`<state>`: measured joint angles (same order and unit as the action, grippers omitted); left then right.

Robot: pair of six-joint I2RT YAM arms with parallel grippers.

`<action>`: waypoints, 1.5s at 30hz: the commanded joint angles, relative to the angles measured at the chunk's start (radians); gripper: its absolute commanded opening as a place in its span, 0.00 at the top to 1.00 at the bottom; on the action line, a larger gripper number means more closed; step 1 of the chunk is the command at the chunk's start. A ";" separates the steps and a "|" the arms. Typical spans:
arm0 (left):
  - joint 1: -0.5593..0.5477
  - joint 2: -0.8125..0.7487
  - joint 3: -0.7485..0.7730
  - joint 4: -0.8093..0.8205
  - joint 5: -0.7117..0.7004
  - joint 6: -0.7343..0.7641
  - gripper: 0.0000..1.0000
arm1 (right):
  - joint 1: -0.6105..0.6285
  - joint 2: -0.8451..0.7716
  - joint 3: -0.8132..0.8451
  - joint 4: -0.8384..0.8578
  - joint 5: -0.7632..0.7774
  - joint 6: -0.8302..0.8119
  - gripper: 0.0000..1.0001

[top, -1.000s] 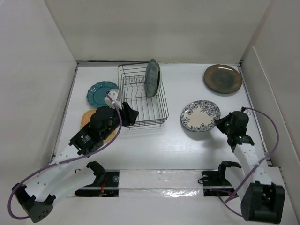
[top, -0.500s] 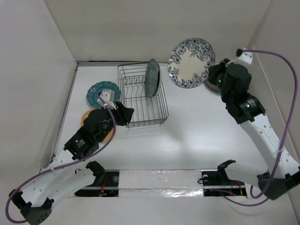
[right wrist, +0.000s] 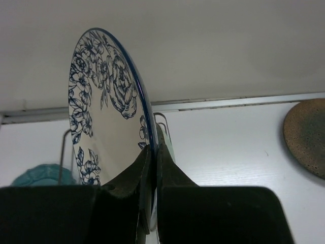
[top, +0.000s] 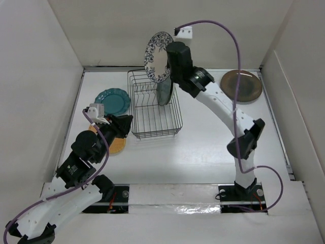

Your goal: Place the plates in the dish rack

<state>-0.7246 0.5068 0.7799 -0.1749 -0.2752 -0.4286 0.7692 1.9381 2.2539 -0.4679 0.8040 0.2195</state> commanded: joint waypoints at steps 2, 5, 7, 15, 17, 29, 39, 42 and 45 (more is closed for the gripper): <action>0.004 -0.025 0.002 0.043 -0.030 0.001 0.75 | 0.036 0.085 0.251 0.094 0.225 -0.106 1.00; 0.004 -0.034 0.001 0.045 -0.019 0.002 0.72 | 0.062 0.146 0.291 0.135 0.312 -0.213 1.00; 0.004 -0.042 0.001 0.046 -0.010 0.007 0.70 | 0.088 0.186 0.286 0.189 0.337 -0.272 1.00; 0.004 -0.054 -0.001 0.046 -0.015 0.005 0.70 | 0.119 0.312 0.282 0.345 0.432 -0.508 1.00; 0.004 -0.053 -0.001 0.045 -0.010 0.005 0.70 | 0.128 0.332 0.277 0.357 0.428 -0.532 1.00; -0.006 -0.056 -0.004 0.041 -0.013 0.007 0.69 | 0.156 0.392 0.211 0.364 0.411 -0.533 1.00; -0.006 -0.048 -0.002 0.035 -0.027 0.004 0.69 | 0.156 0.397 0.134 0.198 0.342 -0.289 1.00; -0.006 -0.047 -0.002 0.037 -0.025 0.004 0.69 | 0.156 0.400 0.108 0.128 0.291 -0.154 1.00; -0.006 -0.045 -0.002 0.035 -0.024 0.004 0.69 | 0.156 0.401 0.061 0.085 0.264 -0.054 1.00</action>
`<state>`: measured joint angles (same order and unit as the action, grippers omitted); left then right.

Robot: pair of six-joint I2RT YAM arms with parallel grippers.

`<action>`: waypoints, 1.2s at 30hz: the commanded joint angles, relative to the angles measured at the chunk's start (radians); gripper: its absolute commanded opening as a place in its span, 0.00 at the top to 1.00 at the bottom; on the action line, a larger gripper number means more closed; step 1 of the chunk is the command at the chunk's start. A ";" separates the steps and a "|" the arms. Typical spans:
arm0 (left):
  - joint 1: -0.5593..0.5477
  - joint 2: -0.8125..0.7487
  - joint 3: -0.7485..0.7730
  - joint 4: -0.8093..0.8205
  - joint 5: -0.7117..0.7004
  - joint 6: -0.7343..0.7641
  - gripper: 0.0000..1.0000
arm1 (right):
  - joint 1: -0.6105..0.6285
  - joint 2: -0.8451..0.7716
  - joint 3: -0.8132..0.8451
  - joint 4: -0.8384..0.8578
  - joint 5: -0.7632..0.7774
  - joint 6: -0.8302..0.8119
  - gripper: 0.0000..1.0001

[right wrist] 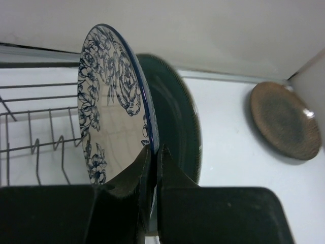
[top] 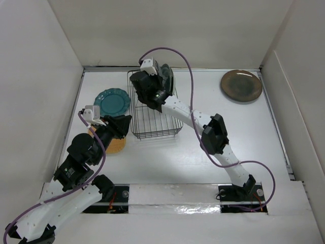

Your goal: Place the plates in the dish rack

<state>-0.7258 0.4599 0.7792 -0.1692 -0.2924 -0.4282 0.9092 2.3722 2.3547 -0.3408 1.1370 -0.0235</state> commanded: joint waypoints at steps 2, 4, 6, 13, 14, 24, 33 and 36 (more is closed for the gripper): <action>-0.004 0.005 -0.003 0.028 -0.007 0.000 0.69 | -0.006 -0.039 -0.086 -0.061 -0.094 0.229 1.00; -0.004 0.005 -0.004 0.028 -0.007 0.002 0.69 | -0.030 -0.059 -0.121 -0.089 -0.106 0.296 1.00; -0.004 0.010 -0.005 0.030 -0.005 0.002 0.69 | -0.044 -0.103 -0.181 -0.093 -0.112 0.336 1.00; -0.004 0.026 -0.003 0.031 -0.011 0.000 0.69 | -0.053 -0.237 -0.342 0.045 -0.183 0.309 0.89; -0.004 0.036 -0.003 0.031 -0.016 -0.001 0.69 | -0.053 -0.238 -0.334 0.034 -0.206 0.329 0.79; 0.005 0.154 0.025 0.017 -0.042 -0.035 0.68 | -0.072 -0.453 -0.389 0.098 -0.427 0.324 0.12; 0.310 0.350 0.097 0.046 0.147 -0.133 0.78 | -0.062 -0.976 -1.004 0.392 -0.523 0.370 1.00; 0.388 0.476 0.179 0.060 0.195 -0.187 1.00 | -0.053 -1.162 -1.256 0.480 -0.522 0.395 1.00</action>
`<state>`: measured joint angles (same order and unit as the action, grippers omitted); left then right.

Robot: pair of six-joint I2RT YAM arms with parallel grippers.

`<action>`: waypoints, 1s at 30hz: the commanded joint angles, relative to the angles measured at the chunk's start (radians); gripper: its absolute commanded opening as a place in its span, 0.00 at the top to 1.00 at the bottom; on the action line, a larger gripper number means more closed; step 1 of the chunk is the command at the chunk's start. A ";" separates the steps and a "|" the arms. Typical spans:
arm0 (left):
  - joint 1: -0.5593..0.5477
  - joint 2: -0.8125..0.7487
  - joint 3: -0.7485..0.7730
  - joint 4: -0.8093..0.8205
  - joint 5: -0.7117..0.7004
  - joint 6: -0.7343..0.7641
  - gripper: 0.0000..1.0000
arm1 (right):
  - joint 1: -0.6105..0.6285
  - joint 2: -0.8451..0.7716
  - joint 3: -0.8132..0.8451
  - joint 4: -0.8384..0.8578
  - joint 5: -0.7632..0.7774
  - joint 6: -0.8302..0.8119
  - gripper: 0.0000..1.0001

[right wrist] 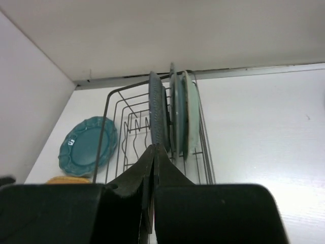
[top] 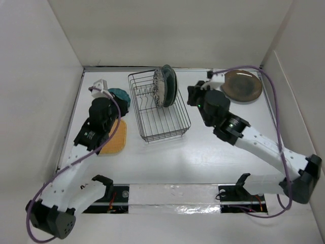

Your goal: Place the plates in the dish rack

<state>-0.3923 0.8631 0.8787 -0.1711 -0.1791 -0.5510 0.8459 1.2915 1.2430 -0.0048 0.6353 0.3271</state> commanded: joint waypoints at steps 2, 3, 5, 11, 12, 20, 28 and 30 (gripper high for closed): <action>0.098 0.156 0.112 0.088 0.137 -0.098 1.00 | 0.010 -0.173 -0.280 0.167 -0.026 0.055 1.00; 0.142 0.180 0.117 0.116 0.174 -0.128 1.00 | -0.002 -0.194 -0.316 0.183 -0.043 0.059 1.00; 0.202 0.232 0.128 0.152 0.249 -0.148 1.00 | -0.016 -0.248 -0.396 0.192 -0.072 0.069 1.00; 0.518 0.341 0.112 0.263 0.285 -0.152 0.44 | -0.065 -0.351 -0.540 0.255 -0.120 0.111 1.00; 0.571 0.412 0.132 0.275 0.340 -0.123 0.41 | -0.065 -0.377 -0.544 0.255 -0.152 0.106 1.00; 0.756 0.709 0.264 0.173 0.564 -0.075 0.45 | -0.137 -0.474 -0.547 0.169 -0.169 0.084 0.99; 0.803 0.915 0.385 0.102 0.589 0.140 0.46 | -0.215 -0.498 -0.557 0.154 -0.272 0.101 0.99; 0.803 0.945 0.396 0.102 0.561 0.157 0.46 | -0.225 -0.503 -0.560 0.149 -0.276 0.102 0.99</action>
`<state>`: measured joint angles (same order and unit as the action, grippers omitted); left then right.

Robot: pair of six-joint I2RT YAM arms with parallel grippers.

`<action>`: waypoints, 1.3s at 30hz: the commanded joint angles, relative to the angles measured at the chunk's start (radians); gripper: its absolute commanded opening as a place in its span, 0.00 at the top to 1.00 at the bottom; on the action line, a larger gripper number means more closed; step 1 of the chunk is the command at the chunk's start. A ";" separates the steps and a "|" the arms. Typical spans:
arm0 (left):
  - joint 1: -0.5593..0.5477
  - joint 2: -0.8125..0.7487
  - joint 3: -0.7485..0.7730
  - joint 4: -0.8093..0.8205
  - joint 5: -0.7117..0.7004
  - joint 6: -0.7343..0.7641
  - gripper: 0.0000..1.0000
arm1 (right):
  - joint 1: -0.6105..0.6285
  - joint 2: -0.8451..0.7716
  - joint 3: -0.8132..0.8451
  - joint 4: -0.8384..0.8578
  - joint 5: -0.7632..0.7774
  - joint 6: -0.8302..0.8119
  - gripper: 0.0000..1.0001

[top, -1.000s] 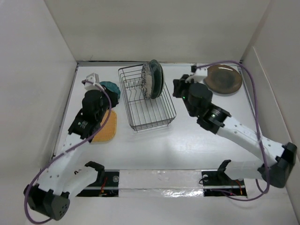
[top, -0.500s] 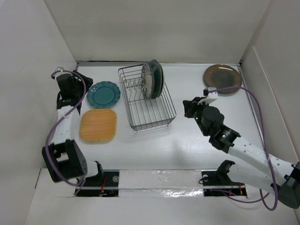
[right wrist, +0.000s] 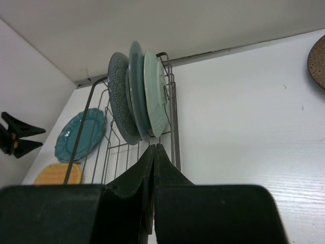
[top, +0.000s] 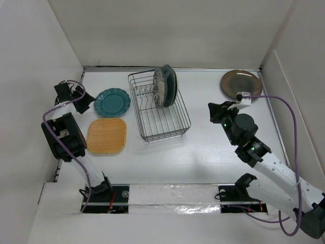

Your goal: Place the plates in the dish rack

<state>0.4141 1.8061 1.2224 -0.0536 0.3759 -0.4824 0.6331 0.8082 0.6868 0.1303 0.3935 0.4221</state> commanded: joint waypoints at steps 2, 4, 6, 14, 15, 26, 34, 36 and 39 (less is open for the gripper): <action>-0.003 0.044 0.075 -0.023 -0.002 0.111 0.46 | -0.024 -0.024 -0.006 0.014 -0.038 0.007 0.99; -0.003 0.071 0.091 -0.032 0.009 0.119 0.47 | -0.035 -0.020 -0.006 0.014 -0.048 0.007 0.98; -0.003 0.113 0.097 -0.043 0.008 0.123 0.49 | -0.047 -0.015 -0.006 0.014 -0.061 0.009 0.98; -0.003 0.202 0.085 0.001 0.003 0.107 0.56 | -0.056 -0.010 -0.012 0.020 -0.076 0.020 0.95; -0.003 0.208 0.085 0.017 0.021 0.100 0.57 | -0.065 -0.007 -0.013 0.028 -0.081 0.023 0.94; -0.012 0.297 0.150 -0.002 0.038 0.108 0.61 | -0.065 0.009 -0.007 0.029 -0.087 0.020 0.94; -0.023 0.332 0.212 -0.060 0.063 0.186 0.73 | -0.065 0.023 -0.009 0.031 -0.076 0.017 0.94; -0.023 0.332 0.215 -0.061 0.087 0.206 0.76 | -0.075 0.031 -0.009 0.031 -0.076 0.017 0.94; -0.023 0.328 0.209 -0.061 0.110 0.243 0.68 | -0.075 0.037 -0.007 0.032 -0.084 0.018 0.94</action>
<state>0.3985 2.1120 1.4277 -0.0460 0.4751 -0.3119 0.5663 0.8425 0.6724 0.1219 0.3168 0.4416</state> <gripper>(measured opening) 0.307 0.060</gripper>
